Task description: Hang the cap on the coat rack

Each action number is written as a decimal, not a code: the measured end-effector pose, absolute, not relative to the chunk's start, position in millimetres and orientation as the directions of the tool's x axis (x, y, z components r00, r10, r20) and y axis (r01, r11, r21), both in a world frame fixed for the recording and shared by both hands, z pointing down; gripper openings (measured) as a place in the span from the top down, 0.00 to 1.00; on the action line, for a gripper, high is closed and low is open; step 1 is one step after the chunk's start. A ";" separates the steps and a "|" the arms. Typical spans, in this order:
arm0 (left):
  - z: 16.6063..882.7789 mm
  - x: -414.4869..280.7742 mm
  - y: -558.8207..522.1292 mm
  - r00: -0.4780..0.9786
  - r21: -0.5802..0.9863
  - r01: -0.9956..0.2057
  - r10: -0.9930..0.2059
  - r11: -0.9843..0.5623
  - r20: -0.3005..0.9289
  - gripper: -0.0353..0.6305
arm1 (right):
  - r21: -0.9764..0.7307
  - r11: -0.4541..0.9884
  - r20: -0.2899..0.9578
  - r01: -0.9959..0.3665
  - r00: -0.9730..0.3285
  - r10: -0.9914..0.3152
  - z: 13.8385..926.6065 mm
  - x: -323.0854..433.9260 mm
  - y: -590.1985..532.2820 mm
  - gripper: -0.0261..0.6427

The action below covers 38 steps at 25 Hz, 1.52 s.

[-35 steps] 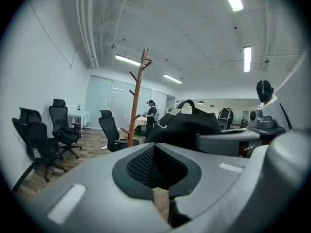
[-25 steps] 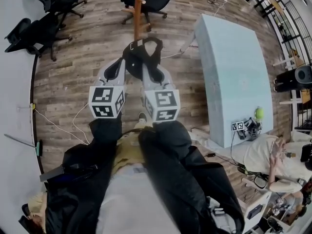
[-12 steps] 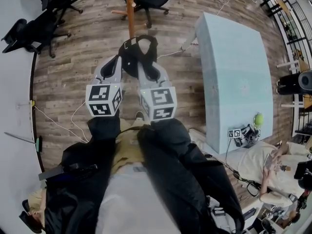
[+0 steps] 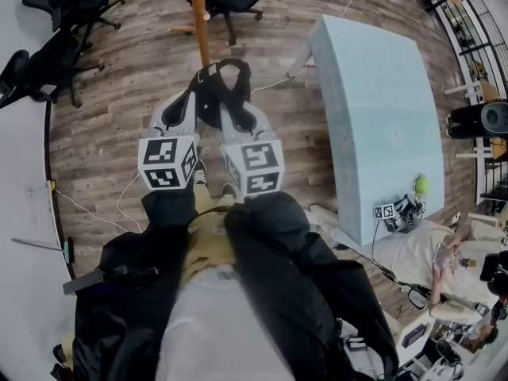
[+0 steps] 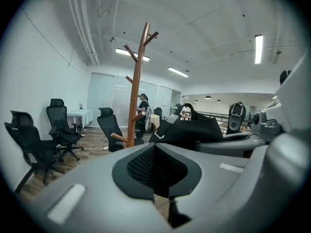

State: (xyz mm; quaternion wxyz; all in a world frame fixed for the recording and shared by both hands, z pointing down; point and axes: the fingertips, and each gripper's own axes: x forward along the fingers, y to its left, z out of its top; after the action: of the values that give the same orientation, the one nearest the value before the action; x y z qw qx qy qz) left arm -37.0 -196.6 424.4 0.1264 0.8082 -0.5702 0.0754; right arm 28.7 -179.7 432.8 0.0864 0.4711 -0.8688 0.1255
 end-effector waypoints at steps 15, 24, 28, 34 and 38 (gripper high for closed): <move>431.5 -87.6 -289.2 0.444 0.164 -0.896 -0.856 -0.413 0.266 0.95 | -0.094 0.449 0.320 -0.888 -0.454 -0.831 439.9 -23.0 -270.8 0.95; 436.3 -86.3 -318.0 0.452 0.172 -0.891 -0.849 -0.419 0.274 0.95 | -0.090 0.449 0.333 -0.889 -0.451 -0.828 445.1 -21.3 -306.0 0.95; 430.9 -84.0 -329.5 0.431 0.153 -0.902 -0.861 -0.403 0.269 0.95 | -0.125 0.490 0.353 -0.863 -0.500 -0.791 457.6 -23.5 -322.1 0.95; 428.2 -80.9 -339.1 0.405 0.141 -0.914 -0.870 -0.380 0.279 0.95 | -0.164 0.527 0.385 -0.834 -0.546 -0.744 474.4 -26.9 -338.5 0.95; 431.0 -79.6 -340.8 0.398 0.140 -0.917 -0.871 -0.373 0.288 0.95 | -0.168 0.549 0.411 -0.819 -0.564 -0.716 488.0 -31.1 -346.5 0.95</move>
State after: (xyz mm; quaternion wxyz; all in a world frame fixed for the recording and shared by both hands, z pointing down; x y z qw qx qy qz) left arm -79.6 -340.8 431.0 0.1397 0.8243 -0.5424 0.0830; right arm -31.1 -346.5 488.0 0.1491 0.4423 -0.8674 0.1726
